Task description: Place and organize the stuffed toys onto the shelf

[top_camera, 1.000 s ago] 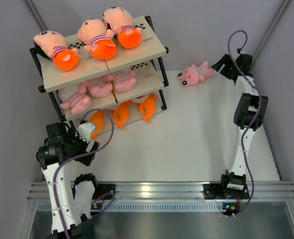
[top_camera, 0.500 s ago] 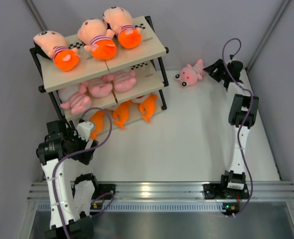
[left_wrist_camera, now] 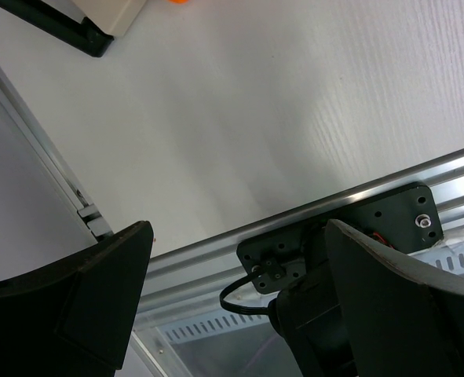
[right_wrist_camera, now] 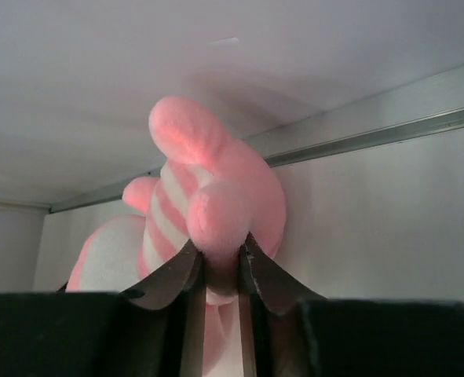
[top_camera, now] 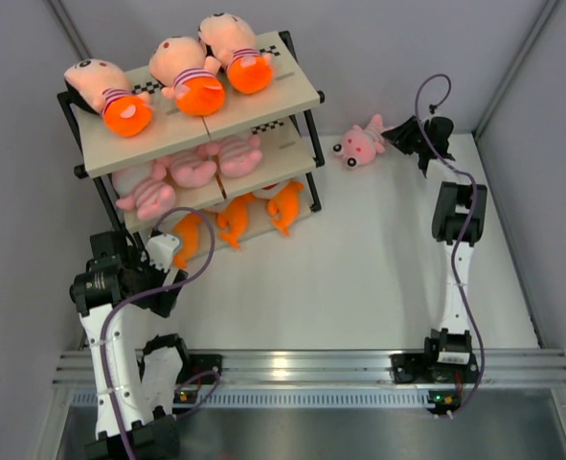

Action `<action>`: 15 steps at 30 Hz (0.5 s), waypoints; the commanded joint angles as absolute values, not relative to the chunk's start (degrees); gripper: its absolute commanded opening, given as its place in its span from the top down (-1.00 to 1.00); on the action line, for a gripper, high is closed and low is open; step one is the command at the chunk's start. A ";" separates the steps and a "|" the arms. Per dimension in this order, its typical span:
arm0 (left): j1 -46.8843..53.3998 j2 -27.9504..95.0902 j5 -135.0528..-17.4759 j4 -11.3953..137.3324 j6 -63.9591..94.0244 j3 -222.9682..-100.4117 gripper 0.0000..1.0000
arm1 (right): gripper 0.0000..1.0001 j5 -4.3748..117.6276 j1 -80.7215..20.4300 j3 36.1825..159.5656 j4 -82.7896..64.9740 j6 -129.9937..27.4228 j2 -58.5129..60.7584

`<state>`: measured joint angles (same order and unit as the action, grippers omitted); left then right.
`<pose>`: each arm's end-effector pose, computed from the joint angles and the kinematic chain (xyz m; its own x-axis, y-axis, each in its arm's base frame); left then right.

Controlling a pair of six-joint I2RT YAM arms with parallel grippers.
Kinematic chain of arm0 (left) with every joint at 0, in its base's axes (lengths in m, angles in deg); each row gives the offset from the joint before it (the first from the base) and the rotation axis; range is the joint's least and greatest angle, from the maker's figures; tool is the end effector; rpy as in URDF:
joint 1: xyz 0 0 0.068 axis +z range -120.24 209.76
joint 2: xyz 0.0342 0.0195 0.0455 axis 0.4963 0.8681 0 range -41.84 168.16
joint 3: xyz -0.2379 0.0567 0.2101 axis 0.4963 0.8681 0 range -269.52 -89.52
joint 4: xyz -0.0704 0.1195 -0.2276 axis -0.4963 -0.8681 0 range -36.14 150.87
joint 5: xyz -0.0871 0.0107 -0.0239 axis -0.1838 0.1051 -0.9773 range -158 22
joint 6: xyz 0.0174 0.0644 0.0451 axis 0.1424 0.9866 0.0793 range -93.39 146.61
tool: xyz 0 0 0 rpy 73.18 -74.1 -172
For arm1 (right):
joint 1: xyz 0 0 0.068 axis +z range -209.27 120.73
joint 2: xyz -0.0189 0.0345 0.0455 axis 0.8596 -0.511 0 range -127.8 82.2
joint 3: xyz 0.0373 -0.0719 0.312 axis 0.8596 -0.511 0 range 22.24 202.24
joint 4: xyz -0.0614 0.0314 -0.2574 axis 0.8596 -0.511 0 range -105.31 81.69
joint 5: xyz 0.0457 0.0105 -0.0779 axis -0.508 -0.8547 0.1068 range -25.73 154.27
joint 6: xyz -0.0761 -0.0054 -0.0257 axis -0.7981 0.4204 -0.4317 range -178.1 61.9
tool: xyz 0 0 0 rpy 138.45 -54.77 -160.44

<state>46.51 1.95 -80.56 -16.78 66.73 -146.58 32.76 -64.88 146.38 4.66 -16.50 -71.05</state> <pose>0.0848 0.0097 0.3193 -0.7835 0.4210 -0.4571 0.4100 0.9029 0.1288 0.6775 -0.0300 0.1487 -0.4833 0.6162 -0.6219 -0.1275 0.6532 0.7463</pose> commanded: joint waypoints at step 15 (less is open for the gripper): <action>46.28 3.78 -86.88 -15.87 59.93 -147.62 -0.88 | 1.00 55.21 -62.53 86.42 14.05 -6.34 -15.47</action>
